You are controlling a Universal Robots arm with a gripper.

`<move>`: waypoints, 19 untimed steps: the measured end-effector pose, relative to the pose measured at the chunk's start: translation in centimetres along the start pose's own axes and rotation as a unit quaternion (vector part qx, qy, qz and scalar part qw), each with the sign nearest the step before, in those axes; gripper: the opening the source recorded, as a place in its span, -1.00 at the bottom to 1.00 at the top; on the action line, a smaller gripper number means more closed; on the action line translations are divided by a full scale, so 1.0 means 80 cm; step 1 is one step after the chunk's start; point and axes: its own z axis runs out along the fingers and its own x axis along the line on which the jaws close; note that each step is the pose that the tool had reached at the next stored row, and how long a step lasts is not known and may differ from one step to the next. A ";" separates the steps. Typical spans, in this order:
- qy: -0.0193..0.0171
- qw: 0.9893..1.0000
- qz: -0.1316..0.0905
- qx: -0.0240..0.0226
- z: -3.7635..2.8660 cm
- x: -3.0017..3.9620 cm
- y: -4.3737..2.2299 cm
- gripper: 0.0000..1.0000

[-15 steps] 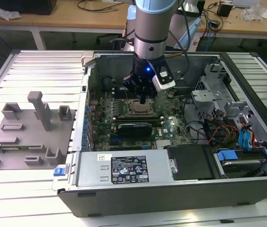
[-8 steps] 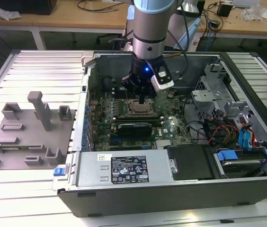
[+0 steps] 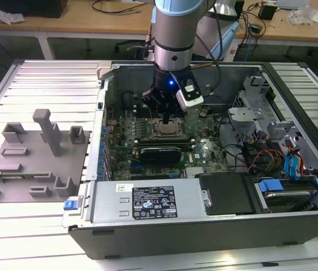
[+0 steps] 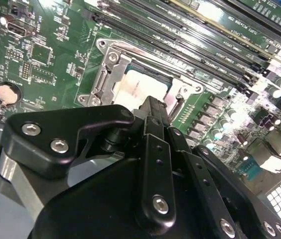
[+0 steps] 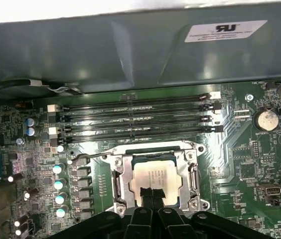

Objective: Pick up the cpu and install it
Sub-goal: 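Install the first cpu locking lever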

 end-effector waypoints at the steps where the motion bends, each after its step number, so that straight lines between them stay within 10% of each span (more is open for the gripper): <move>1: 0.000 1.000 0.000 0.000 0.0000 0.0014 -0.0001 -0.79; 13: 0.000 1.000 0.000 0.000 -0.0002 0.0233 -0.0015 -0.79; 19: 0.000 1.000 0.000 0.000 -0.0004 0.0502 -0.0035 -0.79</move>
